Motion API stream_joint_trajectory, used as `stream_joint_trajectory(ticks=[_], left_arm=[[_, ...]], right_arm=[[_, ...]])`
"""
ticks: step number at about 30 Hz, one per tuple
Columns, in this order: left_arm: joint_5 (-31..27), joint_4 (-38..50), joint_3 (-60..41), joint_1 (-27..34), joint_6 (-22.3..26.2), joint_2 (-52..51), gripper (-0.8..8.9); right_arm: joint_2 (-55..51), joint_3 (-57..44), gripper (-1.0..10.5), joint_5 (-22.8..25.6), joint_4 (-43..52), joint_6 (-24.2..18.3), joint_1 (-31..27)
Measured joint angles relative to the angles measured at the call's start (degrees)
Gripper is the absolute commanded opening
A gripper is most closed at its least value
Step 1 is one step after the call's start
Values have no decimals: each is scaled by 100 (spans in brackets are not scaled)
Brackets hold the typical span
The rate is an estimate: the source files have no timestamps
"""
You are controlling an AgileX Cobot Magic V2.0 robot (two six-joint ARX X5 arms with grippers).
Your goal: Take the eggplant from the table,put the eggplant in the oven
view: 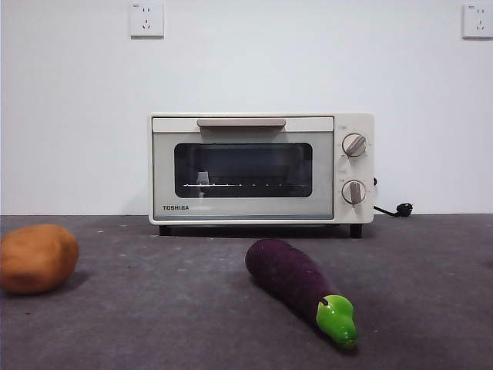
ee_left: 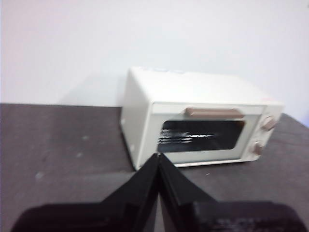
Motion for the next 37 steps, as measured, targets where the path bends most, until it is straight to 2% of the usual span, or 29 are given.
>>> stream_joint_trajectory(ticks=[4,9,14,22,28,32,37], left_arm=[[245,-245,817,0,0,564,-6],[391,-479,1853,-116,0,1154,-6],[437,-831,3023,-343,2,1770,-6],[546,-1248,4592,-555,81,2734,-6],[544,-1530,5580,-645,162,3289,-6],[546,-1648,6100,-739,227,3567,-6],[546,-1709,6352,-848,264,3803,-6]], right_arm=[[702,981,-8,-2,-398,-68,0],[1565,2212,-8,-9,-990,-363,0],[2494,3521,-8,-262,-1569,-595,0],[3797,5530,-8,-704,-2186,-643,0],[4555,6867,-8,-789,-2627,-662,0],[4861,7532,-8,-997,-2734,-660,0],[5023,8078,-8,-1036,-2940,-658,0]])
